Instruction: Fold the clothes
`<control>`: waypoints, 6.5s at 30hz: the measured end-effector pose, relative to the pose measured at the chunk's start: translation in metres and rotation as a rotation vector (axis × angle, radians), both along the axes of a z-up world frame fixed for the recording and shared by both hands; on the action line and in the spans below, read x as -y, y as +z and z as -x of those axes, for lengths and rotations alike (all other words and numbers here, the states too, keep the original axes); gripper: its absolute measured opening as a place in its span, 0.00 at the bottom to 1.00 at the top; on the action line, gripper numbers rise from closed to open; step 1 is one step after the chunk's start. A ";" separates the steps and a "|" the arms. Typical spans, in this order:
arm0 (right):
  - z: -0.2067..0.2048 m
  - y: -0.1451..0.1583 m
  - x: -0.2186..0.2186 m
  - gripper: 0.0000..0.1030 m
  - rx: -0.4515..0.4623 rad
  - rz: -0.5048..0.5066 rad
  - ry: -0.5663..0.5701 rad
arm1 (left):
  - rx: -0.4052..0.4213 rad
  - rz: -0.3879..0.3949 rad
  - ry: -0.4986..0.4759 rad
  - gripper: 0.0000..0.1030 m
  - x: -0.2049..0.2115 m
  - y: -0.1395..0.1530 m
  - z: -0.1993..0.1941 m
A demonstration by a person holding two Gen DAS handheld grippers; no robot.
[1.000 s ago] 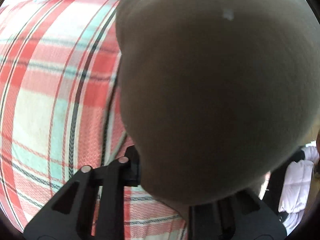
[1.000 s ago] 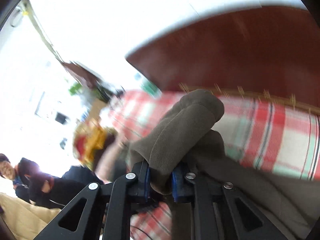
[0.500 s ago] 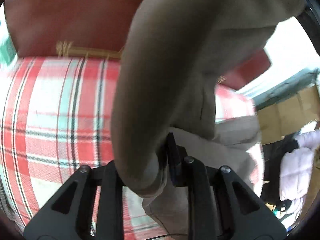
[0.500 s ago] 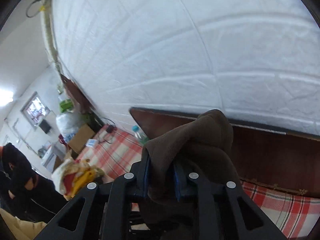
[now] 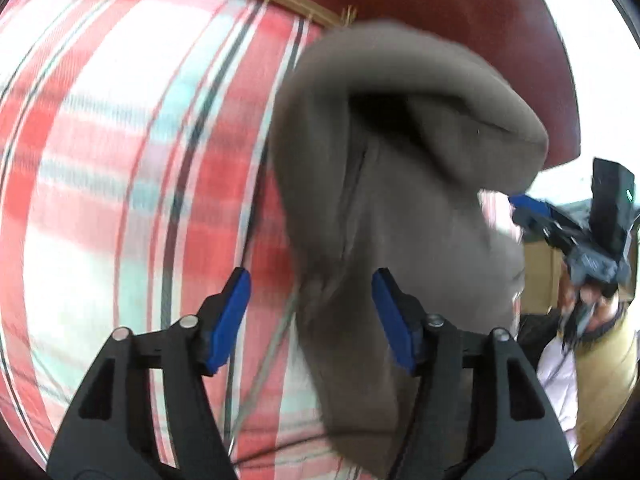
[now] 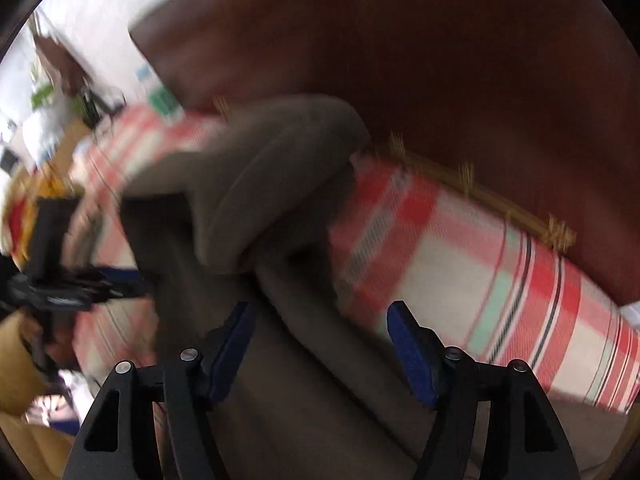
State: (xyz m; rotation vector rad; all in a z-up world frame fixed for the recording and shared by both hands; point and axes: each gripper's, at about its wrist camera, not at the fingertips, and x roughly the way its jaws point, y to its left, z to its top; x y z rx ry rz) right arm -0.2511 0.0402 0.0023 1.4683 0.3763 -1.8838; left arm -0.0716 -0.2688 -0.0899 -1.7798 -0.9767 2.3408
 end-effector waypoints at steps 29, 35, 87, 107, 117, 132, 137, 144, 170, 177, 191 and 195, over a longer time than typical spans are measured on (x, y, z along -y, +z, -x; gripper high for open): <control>-0.021 0.049 -0.073 0.35 0.046 0.317 -0.004 | -0.119 0.114 -0.019 0.11 -0.055 0.076 0.096; -0.145 0.002 -0.089 0.48 0.126 0.086 0.235 | -0.011 0.033 -0.009 0.64 -0.071 0.033 0.036; -0.260 -0.058 0.243 0.47 0.658 0.457 0.077 | -0.047 0.235 0.028 0.66 0.108 0.091 -0.071; -0.138 0.036 -0.011 0.70 0.068 0.192 -0.188 | -0.024 0.494 -0.284 0.66 -0.011 0.038 0.079; -0.027 -0.005 -0.025 0.70 0.066 0.169 -0.159 | -0.090 0.686 -0.400 0.66 -0.069 0.048 0.102; 0.017 -0.077 0.018 0.28 0.236 0.204 0.077 | -0.091 0.852 -0.479 0.59 -0.149 0.023 0.153; 0.014 -0.037 -0.022 0.16 0.225 0.399 0.000 | -0.147 0.740 -0.398 0.36 -0.153 0.053 0.178; 0.001 0.027 -0.124 0.15 0.047 0.572 -0.232 | -0.307 0.613 -0.301 0.36 -0.160 0.114 0.205; -0.021 0.053 -0.045 0.70 -0.366 -0.036 0.121 | 0.049 0.499 -0.411 0.49 -0.149 -0.004 0.170; 0.032 0.084 -0.043 0.13 -0.343 0.156 -0.052 | -0.015 0.553 -0.319 0.16 -0.138 0.028 0.173; 0.015 0.058 -0.089 0.48 -0.220 0.223 -0.222 | -0.013 0.540 -0.216 0.68 -0.066 0.038 0.093; -0.033 0.071 -0.104 0.56 -0.111 0.321 -0.129 | 0.035 0.482 -0.244 0.70 -0.056 0.025 0.066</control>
